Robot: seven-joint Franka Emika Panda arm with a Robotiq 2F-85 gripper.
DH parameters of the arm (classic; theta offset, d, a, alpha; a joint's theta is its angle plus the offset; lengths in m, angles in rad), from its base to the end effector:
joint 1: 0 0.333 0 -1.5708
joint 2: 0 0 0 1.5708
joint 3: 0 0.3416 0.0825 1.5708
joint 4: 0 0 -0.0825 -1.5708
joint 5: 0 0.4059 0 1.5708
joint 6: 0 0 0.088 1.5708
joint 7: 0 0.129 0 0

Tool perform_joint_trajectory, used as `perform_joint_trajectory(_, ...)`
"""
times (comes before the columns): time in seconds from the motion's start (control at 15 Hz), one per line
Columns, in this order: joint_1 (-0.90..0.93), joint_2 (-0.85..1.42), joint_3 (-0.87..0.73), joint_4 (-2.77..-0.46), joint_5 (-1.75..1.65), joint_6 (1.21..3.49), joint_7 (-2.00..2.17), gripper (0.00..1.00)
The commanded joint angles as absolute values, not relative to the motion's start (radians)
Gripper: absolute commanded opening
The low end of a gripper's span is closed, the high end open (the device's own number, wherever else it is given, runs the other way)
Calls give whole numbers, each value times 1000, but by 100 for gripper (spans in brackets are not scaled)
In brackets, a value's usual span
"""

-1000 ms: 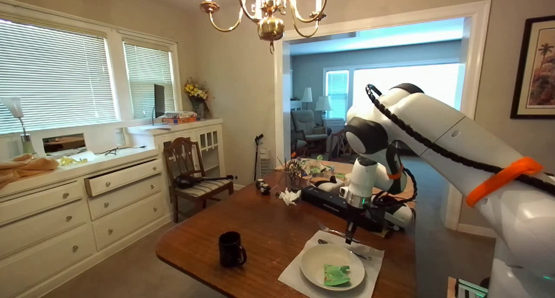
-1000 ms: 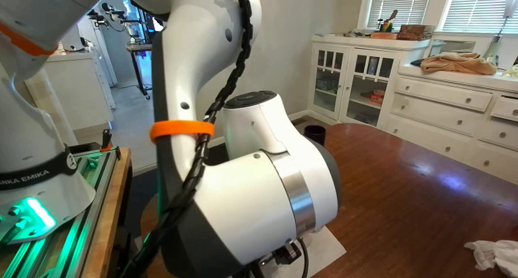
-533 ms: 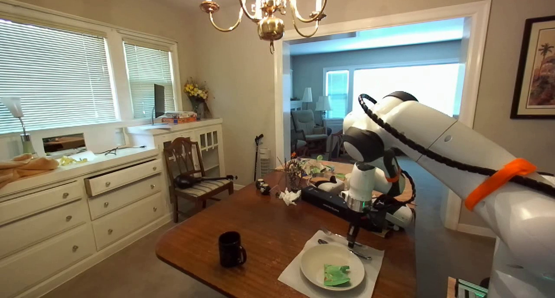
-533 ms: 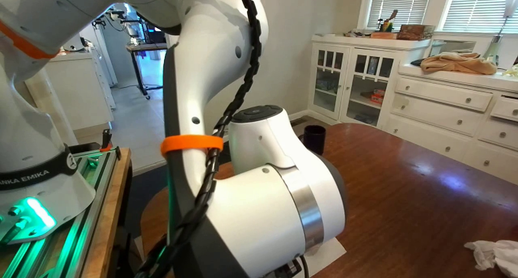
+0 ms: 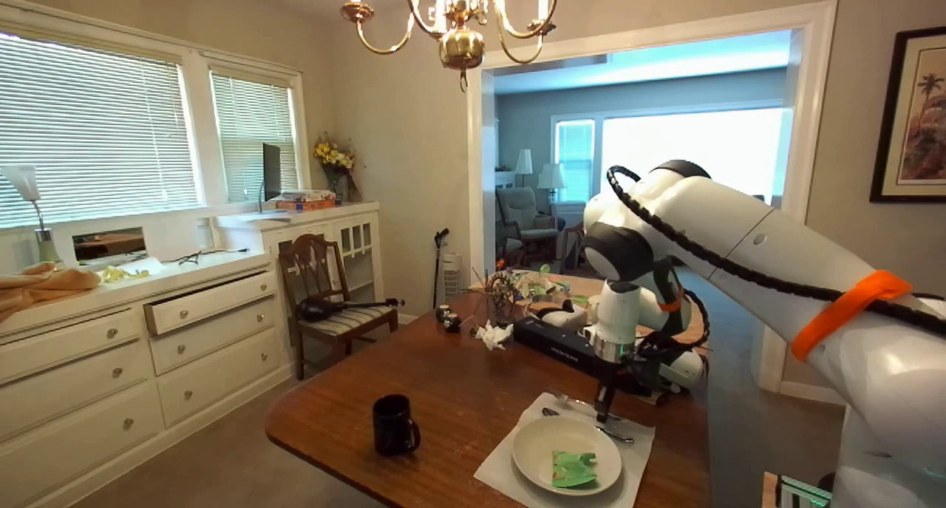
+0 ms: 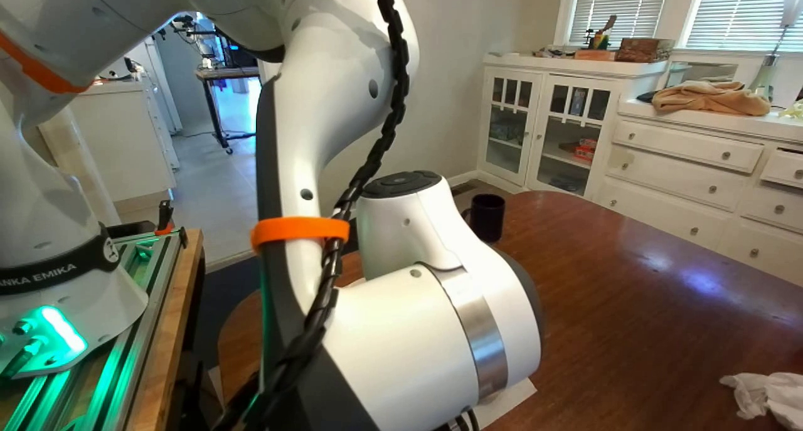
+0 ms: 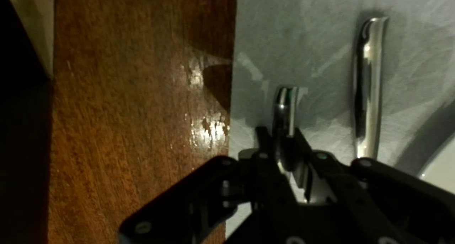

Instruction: Pick up the folk from the plate and put it on the table

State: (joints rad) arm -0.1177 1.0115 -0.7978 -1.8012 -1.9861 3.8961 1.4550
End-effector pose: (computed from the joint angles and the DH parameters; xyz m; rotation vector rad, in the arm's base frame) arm 0.4306 -0.3242 0.0822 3.0868 0.1999 0.1583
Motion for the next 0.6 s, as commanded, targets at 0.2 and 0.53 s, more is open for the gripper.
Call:
perform_joint_trajectory(0.2, -100, 1047, -822, -1778, -2027, 3918, 1484, 4)
perform_joint_trajectory(0.53, -101, 1003, -811, -1801, -2064, 3899, 1484, 4)
